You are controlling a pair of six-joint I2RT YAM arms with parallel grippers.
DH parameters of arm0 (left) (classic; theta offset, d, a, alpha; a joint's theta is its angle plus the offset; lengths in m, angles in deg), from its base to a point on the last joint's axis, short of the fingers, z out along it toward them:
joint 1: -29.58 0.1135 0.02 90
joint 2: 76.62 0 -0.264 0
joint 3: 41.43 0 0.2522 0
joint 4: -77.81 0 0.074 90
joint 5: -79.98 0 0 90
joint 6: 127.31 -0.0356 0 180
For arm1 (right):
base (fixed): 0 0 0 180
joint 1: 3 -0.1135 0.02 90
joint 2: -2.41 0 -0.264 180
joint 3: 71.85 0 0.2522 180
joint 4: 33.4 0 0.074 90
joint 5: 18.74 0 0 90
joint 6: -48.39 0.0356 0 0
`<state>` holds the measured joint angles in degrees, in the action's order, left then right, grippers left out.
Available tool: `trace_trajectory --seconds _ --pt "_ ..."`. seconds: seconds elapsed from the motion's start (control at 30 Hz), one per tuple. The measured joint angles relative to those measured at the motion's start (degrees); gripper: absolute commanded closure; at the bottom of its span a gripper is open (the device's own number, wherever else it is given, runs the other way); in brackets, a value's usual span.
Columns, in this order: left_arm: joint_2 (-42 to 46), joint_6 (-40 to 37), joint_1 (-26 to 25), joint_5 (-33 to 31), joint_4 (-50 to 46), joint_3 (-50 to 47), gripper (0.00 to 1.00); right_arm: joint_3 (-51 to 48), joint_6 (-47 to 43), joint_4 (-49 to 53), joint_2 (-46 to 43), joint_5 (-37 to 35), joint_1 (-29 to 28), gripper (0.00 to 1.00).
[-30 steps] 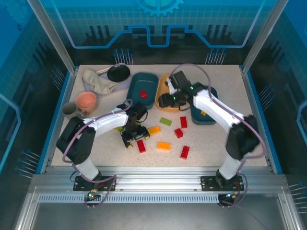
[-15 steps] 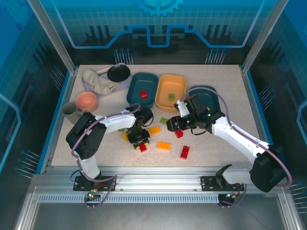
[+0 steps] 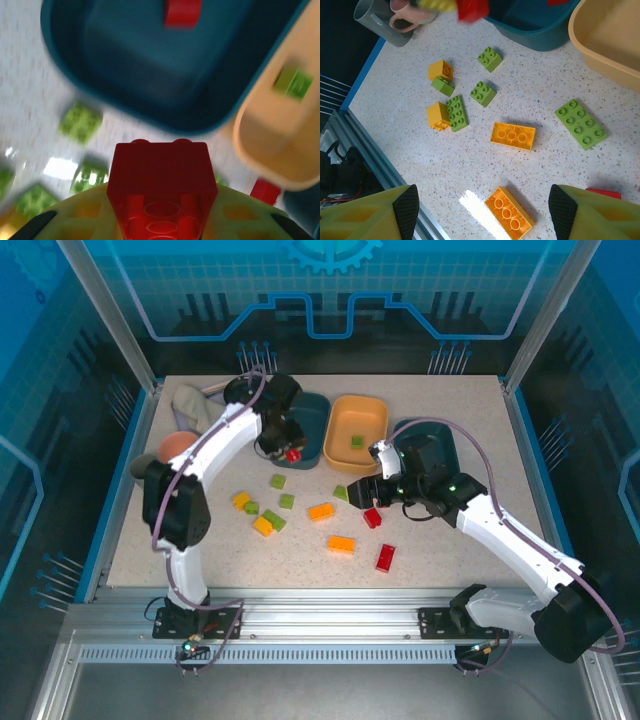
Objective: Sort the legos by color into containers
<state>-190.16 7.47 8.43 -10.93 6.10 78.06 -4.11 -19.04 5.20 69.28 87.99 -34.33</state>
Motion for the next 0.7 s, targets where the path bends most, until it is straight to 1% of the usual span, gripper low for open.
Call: trace_trajectory --seconds 0.1,0.23,0.37,0.5,0.53,0.6,0.7 --pt "-9.94 -1.92 2.51 -1.05 -1.73 12.33 0.73 0.02 -0.52 0.2 0.37 -0.28 0.0 0.28" --pt "-21.9 -3.67 3.69 -3.08 -5.05 26.23 0.73 0.59 -0.81 1.18 2.14 -1.22 -0.02 0.28" --pt "-26.4 -4.39 4.13 -4.46 -6.97 28.13 0.72 1.33 -1.33 1.6 3.69 -1.73 -0.02 0.28" --pt "-27.91 -4.74 4.39 -4.55 -7.76 28.11 0.66 3.1 -2.4 2.69 5.86 -2.16 -0.02 0.27" --pt "-28.06 -4.85 4.44 -4.55 -7.69 28.04 0.64 3.61 -2.75 2.99 6.54 -2.34 -0.02 0.27" --pt "-28.13 -5.05 4.46 -4.52 -7.5 27.56 0.55 4.7 -3.69 3.5 8.22 -2.67 -0.17 0.27" --pt "-28.13 -5.27 4.44 -4.46 -7.54 27.19 0.46 6.01 -6.19 5.42 10.82 -3.72 -1.33 0.26"
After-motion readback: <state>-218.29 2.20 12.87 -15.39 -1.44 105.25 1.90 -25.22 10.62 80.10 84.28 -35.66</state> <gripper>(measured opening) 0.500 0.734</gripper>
